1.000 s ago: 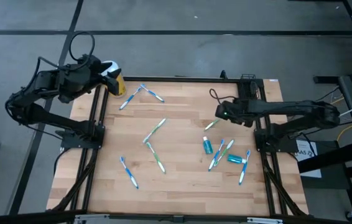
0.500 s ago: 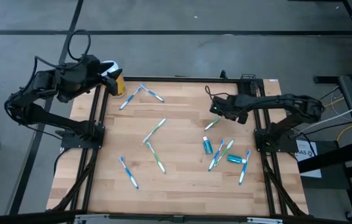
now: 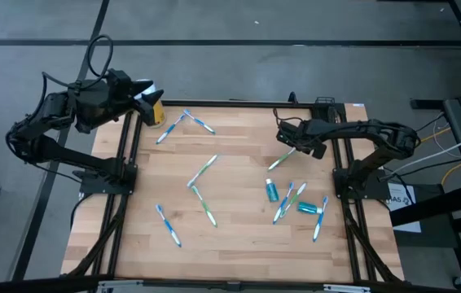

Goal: Pick & Place toothbrushing station
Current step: Put the green toothbrush into the mesh organizer

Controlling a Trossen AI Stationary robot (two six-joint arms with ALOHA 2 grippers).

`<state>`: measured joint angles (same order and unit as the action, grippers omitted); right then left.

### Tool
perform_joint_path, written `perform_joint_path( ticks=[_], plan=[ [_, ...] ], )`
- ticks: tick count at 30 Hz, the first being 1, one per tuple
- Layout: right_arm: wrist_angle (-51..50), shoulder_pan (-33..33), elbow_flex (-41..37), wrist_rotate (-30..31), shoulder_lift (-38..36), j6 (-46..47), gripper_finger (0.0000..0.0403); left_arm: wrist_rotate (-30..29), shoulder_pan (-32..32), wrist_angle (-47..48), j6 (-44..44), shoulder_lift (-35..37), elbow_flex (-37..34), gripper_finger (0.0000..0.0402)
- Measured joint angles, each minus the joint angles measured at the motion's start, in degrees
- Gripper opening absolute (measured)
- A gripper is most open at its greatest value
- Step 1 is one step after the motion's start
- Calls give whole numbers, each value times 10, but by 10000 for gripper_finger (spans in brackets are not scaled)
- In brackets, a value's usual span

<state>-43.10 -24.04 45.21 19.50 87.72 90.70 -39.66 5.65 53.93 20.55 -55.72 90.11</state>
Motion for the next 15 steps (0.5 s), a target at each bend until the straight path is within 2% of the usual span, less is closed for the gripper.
perform_joint_path(
  ticks=[15],
  plan=[
    [27, -4, -3, -28, 46, -17, 136, 27, 0, -35, -10, 0, 0, 215]
  ],
)
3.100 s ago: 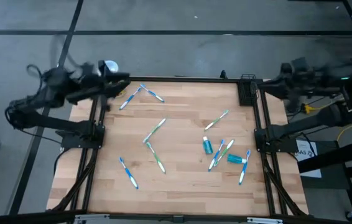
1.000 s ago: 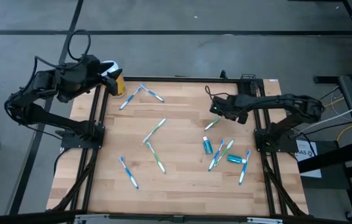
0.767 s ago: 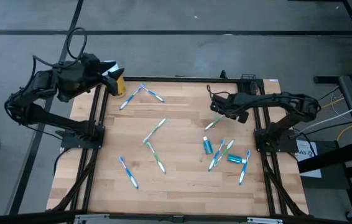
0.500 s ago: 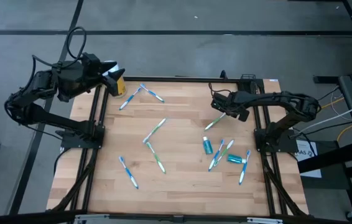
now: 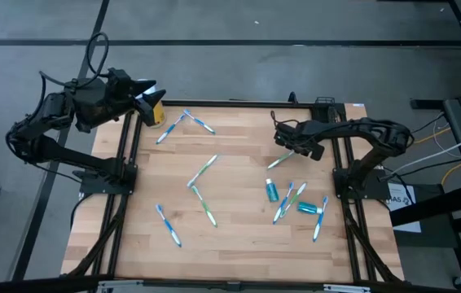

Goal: Pick & Place toothbrushing station
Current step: Put the green toothbrush into the mesh organizer

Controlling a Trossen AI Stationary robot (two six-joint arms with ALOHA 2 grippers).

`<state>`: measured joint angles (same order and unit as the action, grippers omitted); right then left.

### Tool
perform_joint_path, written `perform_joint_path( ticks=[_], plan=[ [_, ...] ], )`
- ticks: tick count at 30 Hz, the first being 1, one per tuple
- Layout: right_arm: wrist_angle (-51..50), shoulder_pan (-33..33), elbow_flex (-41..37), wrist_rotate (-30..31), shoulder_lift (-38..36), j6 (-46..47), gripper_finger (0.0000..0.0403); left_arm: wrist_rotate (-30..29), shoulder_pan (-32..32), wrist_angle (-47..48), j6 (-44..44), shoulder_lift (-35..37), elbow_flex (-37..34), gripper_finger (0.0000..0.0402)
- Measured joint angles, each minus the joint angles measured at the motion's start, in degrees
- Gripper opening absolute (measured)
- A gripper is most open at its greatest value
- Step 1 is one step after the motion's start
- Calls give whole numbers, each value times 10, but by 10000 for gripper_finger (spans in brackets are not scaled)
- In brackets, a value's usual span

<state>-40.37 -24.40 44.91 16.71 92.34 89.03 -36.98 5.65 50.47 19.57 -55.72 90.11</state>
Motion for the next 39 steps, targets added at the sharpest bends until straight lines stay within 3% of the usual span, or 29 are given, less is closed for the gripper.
perform_joint_path(
  ticks=[8, 16, 24, 30, 35, 39],
  plan=[
    [9, 3, 1, 7, 12, -25, 126, 11, 0, -1, 8, 0, 0, 214],
    [24, 21, 1, 16, 13, -31, 19, 11, 0, -1, 8, 0, 0, 215],
    [87, 86, 8, 24, 12, -21, 16, 21, 0, -1, 6, 0, 0, 216],
    [91, 190, 89, 141, 11, -72, 16, 21, 0, -1, 6, 0, 0, 213],
    [89, 255, 169, 302, -3, -140, 16, 21, 0, -1, 6, 0, 0, 212],
    [89, 278, 216, 435, -56, -240, 16, 21, 0, 5, 6, 0, 0, 212]
  ],
)
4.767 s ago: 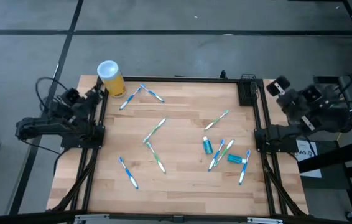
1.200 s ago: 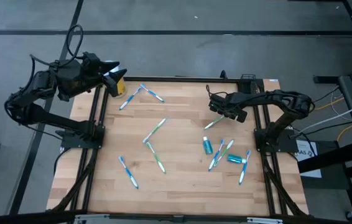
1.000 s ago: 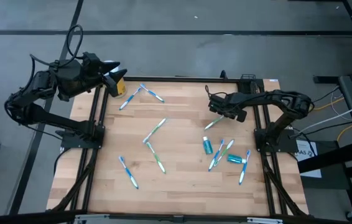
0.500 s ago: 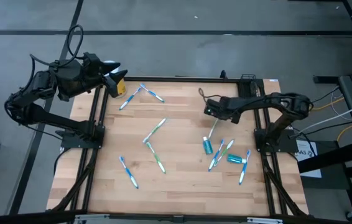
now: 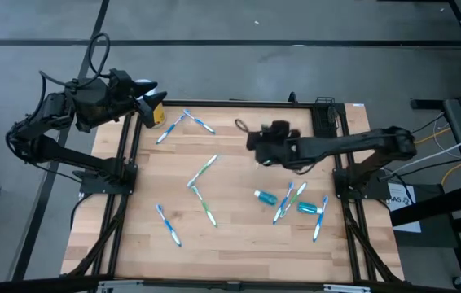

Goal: Pick & Place toothbrushing station
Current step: Put the green toothbrush into the mesh organizer

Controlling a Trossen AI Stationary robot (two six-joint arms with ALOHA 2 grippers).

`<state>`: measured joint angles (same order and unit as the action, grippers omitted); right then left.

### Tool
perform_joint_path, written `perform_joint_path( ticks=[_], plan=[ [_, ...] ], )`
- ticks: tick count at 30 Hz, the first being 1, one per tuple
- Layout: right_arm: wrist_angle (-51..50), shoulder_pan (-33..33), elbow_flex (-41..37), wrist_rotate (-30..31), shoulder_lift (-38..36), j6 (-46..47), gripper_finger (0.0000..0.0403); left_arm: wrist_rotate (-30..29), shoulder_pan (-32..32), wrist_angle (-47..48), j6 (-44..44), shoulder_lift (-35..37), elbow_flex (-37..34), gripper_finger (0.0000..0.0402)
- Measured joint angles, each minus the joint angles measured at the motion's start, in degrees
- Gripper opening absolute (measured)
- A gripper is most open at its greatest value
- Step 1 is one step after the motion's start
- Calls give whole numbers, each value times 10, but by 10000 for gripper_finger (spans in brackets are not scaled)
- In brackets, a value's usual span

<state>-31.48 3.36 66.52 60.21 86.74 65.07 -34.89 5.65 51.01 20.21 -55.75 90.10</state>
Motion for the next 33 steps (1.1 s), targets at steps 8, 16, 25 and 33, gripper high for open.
perform_joint_path(
  ticks=[8, 16, 25, 33],
  plan=[
    [169, 11, 4, -67, -198, -456, 16, 20, -10, 5, -31, -4, 0, 212],
    [252, -85, -58, -389, -310, -578, 16, 14, -37, -9, -92, -19, -9, 213],
    [281, -282, -59, -642, -313, -645, 16, 12, -80, -141, -74, 5, -117, 214],
    [521, -415, -169, -671, -336, -564, 16, -43, -141, -210, -10, 17, -204, 214]
  ],
)
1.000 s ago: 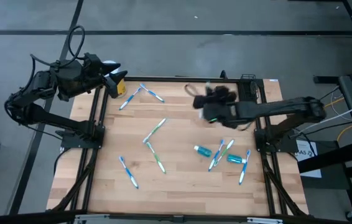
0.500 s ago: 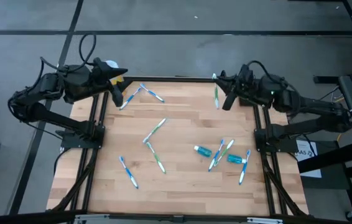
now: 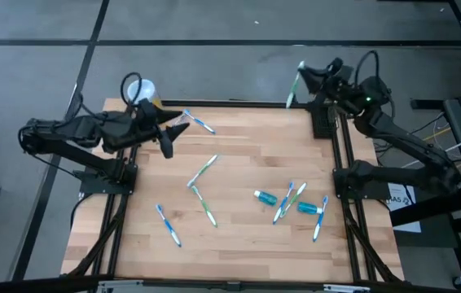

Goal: Pick & Place toothbrushing station
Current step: Put the green toothbrush into the mesh organizer

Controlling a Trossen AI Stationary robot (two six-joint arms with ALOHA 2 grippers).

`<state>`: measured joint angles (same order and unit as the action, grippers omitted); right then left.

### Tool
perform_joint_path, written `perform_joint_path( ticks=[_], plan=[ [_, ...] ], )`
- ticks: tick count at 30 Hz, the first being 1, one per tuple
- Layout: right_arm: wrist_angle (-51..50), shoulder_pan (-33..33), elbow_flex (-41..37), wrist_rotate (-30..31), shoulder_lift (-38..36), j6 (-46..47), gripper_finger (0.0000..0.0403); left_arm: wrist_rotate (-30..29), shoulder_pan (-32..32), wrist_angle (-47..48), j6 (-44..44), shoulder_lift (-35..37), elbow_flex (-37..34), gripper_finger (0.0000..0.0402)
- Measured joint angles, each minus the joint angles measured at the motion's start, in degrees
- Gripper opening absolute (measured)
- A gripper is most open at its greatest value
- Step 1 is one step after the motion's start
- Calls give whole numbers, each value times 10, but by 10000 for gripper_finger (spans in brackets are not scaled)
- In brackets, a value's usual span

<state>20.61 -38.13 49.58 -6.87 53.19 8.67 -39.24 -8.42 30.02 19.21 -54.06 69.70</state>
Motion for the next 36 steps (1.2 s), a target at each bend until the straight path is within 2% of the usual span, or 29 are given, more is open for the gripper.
perform_joint_path(
  ticks=[6, 12, 18, 24, 32, 36],
  plan=[
    [-9, 9, -57, 224, -4, 2, 16, -59, -36, -7, 16, -3, -16, 210],
    [-34, 17, -59, 372, 8, -93, 16, -83, -44, -3, 17, -7, -16, 204],
    [-83, -6, -59, 459, 20, -147, 16, -107, -44, -1, 21, -13, -16, 203],
    [-72, -37, -59, 529, 57, -140, 16, -126, -44, 3, 39, -40, -16, 202],
    [95, -46, -135, 663, 95, -120, 16, -178, -69, 60, 111, -69, -16, 202],
    [156, -47, -154, 695, 104, -157, 16, -182, -79, 87, 144, -68, -16, 202]
  ],
)
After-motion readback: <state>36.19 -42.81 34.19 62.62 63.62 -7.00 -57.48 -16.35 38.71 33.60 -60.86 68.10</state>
